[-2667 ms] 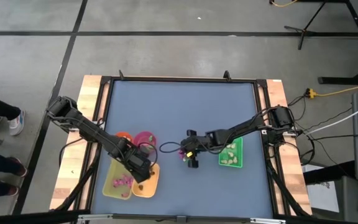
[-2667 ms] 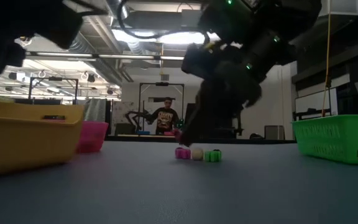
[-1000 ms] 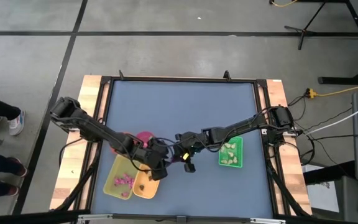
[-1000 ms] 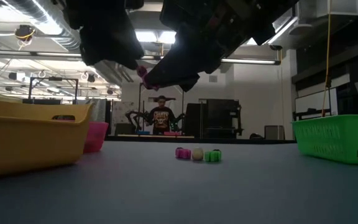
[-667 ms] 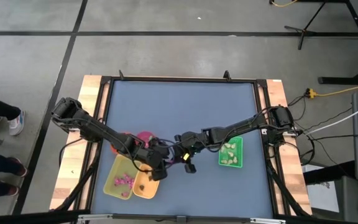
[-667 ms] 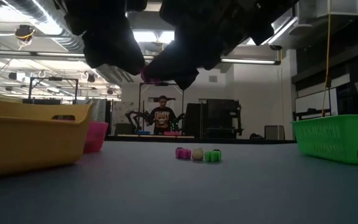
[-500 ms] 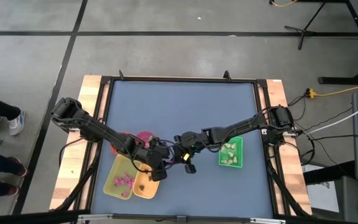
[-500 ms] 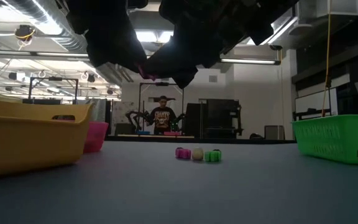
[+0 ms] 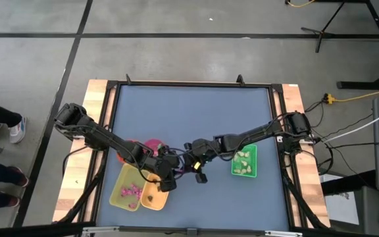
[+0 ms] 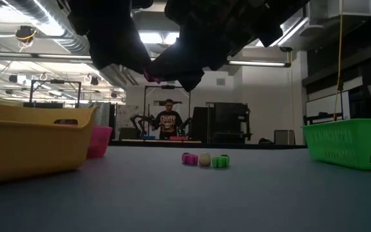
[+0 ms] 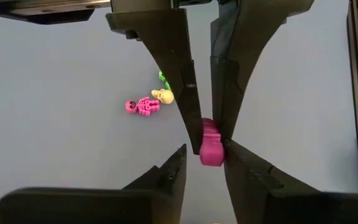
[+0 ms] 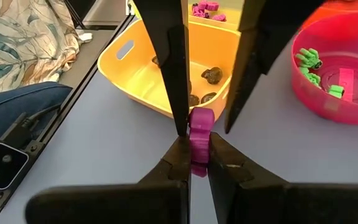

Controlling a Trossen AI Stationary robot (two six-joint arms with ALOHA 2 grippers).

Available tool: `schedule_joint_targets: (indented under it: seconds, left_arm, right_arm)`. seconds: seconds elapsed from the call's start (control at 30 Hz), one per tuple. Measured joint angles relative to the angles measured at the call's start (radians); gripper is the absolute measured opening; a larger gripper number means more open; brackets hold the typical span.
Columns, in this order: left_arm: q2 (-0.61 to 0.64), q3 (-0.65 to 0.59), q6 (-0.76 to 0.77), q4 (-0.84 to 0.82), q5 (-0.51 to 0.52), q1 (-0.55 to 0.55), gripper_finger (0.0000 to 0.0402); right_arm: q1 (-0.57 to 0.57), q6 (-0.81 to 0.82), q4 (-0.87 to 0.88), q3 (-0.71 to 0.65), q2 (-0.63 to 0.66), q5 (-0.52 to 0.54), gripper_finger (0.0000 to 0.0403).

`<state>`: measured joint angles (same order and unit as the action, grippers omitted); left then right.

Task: Sort Halloween decoration
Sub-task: Put the pink skeleton toy into the light yellow bin

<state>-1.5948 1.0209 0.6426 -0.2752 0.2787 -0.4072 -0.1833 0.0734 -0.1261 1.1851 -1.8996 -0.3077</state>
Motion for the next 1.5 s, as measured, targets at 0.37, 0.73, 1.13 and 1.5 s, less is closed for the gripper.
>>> schedule_joint_targets:
  seconds: [0.37,0.73,1.13,1.5]
  left_arm:
    - [0.001,0.000,0.000,0.000,0.000,0.000,0.0024]
    - [0.001,0.000,0.000,-0.001,0.000,0.000,0.0021]
    - [0.001,0.000,0.000,-0.003,-0.011,0.000,0.0021]
    - [0.027,-0.001,0.110,-0.078,-0.383,0.013,0.0021]
  right_arm:
    - [0.000,0.000,0.003,0.000,0.000,0.000,0.0028]
    - [0.000,0.000,0.003,0.000,0.000,0.000,0.0029]
    - [0.000,0.000,-0.003,0.000,0.000,0.000,0.0137]
    - [0.000,0.000,0.082,0.000,0.000,0.005,0.0155]
